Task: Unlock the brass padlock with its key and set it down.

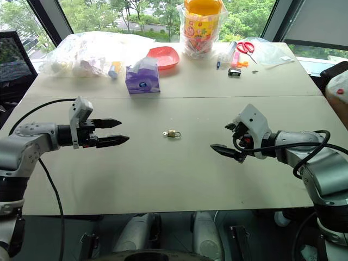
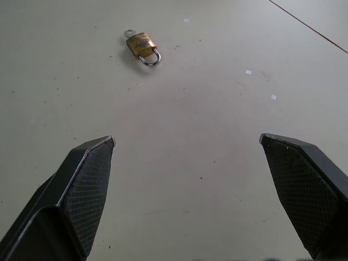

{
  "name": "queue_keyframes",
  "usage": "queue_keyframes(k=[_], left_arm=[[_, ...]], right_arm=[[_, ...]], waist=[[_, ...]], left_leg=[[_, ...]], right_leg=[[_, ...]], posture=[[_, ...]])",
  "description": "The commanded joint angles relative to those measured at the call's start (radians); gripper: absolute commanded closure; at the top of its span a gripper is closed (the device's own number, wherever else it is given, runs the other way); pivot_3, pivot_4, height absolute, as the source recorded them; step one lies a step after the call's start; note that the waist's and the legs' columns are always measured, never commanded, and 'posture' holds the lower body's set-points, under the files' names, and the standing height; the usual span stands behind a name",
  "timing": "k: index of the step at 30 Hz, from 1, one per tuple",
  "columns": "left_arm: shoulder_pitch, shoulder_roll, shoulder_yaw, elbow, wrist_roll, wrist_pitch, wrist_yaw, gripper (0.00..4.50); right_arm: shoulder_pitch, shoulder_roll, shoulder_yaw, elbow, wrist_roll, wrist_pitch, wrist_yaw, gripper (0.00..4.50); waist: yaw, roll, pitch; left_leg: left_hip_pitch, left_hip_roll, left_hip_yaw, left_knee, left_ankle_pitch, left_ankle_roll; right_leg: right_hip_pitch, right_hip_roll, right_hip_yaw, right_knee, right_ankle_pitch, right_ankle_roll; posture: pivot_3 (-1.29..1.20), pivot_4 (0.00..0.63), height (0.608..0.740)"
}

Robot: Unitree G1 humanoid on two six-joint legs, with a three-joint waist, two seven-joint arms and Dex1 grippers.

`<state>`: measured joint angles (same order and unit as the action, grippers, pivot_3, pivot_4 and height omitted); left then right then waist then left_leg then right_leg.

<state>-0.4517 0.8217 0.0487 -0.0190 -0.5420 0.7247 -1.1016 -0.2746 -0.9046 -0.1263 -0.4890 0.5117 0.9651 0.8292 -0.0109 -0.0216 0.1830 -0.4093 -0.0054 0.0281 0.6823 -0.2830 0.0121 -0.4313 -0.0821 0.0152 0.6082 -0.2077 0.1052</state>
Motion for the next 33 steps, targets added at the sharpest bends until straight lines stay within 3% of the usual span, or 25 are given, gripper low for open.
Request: queue_keyframes(k=[1, 23, 28, 33], left_arm=[[-0.026, 0.007, -0.012, 0.009, 0.012, -0.029, -0.028, 0.01], [-0.114, -0.066, -0.099, 0.088, 0.101, -0.136, -0.058, 0.01], [-0.178, 0.016, -0.174, 0.115, 0.176, -0.196, -0.186, 0.01], [-0.225, 0.087, -0.176, 0.126, 0.192, -0.213, -0.262, 0.01]], right_arm=[[-0.012, -0.014, -0.014, -0.019, 0.005, -0.021, -0.002, 0.0], [-0.086, 0.016, 0.057, 0.001, 0.013, -0.011, -0.052, 0.0], [-0.283, 0.124, 0.245, 0.121, -0.041, 0.0, -0.063, 0.0], [-0.472, 0.258, 0.472, 0.376, -0.154, -0.08, 0.019, 0.0]], waist=[[0.0, 0.0, 0.0], [0.001, 0.0, 0.0], [-0.011, 0.0, 0.0], [-0.007, 0.0, 0.001]], left_leg=[[0.0, 0.0, 0.0, 0.0, 0.0, 0.0], [-0.001, 0.0, 0.0, 0.0, 0.0, 0.0], [-0.001, 0.0, 0.001, 0.0, 0.0, 0.0], [-0.001, 0.001, 0.001, -0.001, 0.0, 0.0]], right_leg=[[0.0, 0.0, 0.0, 0.0, 0.0, 0.0], [0.0, -0.004, 0.0, -0.001, 0.0, 0.0], [-0.001, -0.004, 0.0, 0.0, 0.0, 0.0], [-0.004, 0.001, 0.0, 0.002, 0.0, -0.001]], posture=[[0.0, 0.15, 0.74], [0.0, 0.15, 0.74], [0.0, 0.15, 0.74], [0.0, 0.15, 0.74]])
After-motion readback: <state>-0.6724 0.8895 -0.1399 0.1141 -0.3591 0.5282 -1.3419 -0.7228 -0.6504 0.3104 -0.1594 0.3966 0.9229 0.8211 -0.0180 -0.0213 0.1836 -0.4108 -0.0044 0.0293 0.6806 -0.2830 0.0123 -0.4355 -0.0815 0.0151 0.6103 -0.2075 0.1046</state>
